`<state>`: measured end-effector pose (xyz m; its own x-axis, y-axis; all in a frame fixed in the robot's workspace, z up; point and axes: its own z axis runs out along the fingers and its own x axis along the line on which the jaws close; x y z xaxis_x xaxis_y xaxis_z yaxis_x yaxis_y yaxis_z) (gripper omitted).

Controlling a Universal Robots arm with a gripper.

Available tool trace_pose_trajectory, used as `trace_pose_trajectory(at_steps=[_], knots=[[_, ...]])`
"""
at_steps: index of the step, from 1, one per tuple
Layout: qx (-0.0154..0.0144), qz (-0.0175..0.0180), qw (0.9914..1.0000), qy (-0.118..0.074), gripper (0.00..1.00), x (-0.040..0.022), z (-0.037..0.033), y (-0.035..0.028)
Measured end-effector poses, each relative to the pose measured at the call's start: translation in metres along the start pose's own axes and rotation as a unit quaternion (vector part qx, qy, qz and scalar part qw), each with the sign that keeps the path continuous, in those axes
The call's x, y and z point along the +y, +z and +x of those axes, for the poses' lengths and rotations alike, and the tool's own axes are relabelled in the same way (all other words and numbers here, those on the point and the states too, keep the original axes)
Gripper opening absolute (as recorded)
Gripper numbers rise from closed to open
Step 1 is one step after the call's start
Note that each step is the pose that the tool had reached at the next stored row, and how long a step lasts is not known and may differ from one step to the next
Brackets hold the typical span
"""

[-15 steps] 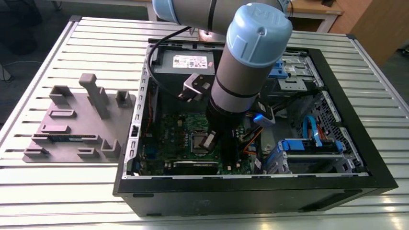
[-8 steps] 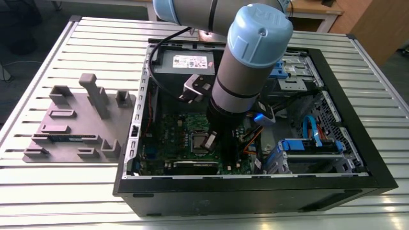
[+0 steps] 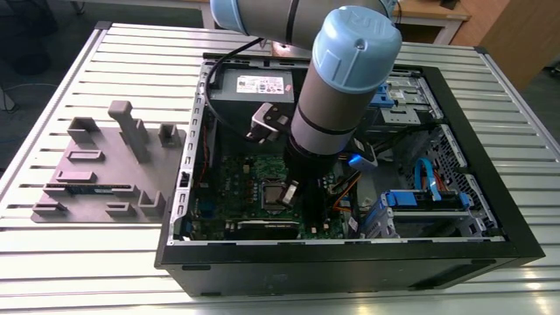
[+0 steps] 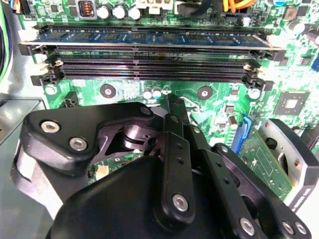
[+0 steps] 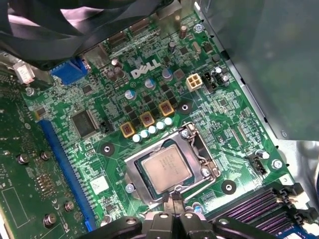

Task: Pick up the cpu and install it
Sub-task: 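Install the first cpu locking lever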

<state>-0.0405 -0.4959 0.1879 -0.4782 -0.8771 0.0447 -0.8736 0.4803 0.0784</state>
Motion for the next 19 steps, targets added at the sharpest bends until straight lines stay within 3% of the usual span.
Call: trace_pose_trajectory(at_steps=[10,19], knots=[[-0.0007,-0.0004,0.99998,-0.006,0.11,-0.0025,0.0043,0.0001],[-0.0164,-0.0089,0.99979,-0.008,0.11,-0.0038,0.0039,0.0]])
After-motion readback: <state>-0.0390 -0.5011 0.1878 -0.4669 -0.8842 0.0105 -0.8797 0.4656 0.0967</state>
